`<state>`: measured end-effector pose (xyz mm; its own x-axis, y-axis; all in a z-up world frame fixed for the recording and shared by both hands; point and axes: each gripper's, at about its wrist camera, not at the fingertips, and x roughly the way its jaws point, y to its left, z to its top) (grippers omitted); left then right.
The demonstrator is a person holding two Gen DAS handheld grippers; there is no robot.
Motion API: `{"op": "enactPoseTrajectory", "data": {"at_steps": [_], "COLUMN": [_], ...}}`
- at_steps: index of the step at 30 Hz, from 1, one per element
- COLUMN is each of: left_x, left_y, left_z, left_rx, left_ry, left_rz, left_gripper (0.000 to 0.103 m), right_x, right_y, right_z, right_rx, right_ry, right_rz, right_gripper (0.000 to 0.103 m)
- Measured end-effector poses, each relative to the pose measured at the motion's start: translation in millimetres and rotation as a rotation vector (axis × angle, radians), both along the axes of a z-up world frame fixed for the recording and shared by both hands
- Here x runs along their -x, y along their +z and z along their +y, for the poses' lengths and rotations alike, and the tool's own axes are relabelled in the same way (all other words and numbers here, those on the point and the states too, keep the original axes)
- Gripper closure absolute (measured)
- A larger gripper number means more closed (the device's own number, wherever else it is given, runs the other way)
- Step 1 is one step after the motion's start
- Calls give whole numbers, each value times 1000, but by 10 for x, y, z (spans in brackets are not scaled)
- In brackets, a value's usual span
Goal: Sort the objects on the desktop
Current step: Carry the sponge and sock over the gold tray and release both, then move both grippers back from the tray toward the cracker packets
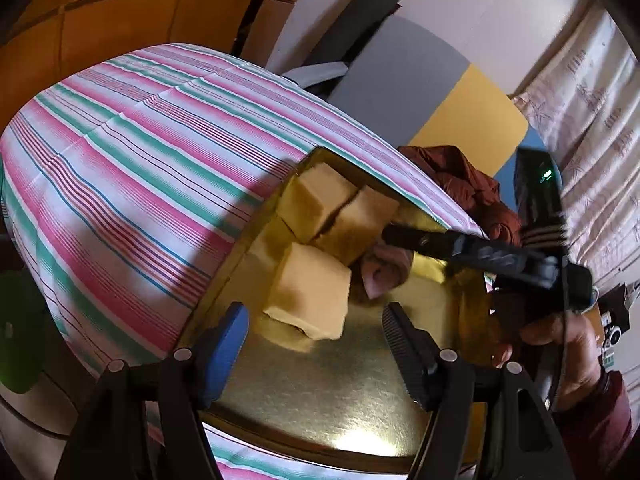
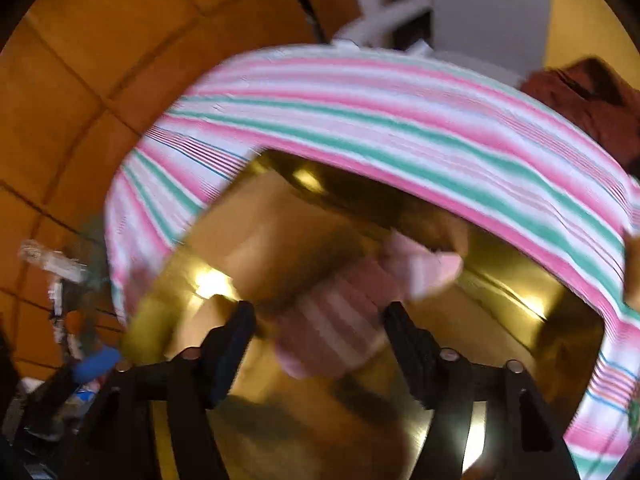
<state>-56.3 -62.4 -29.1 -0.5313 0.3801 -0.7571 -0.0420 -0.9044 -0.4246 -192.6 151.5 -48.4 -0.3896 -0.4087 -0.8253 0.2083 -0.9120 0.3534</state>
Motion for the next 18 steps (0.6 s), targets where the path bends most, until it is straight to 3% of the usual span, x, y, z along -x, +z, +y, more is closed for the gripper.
{"op": "enactPoseTrajectory", "data": {"at_steps": [8, 14, 18], "left_x": [-72, -206, -303], "left_y": [12, 28, 19], "left_z": [201, 461, 680], "left_rx": [4, 30, 48], "left_ry": [-47, -114, -166], "left_rz": [-11, -3, -8], "left_gripper": [32, 32, 32], "right_x": [-461, -844, -1140], "right_y": [357, 481, 419], "right_z": [262, 788, 1305], "right_rx": [-30, 12, -36], "right_ry": [-14, -149, -250], "right_rz": [88, 101, 61], "right_gripper": [11, 8, 6]}}
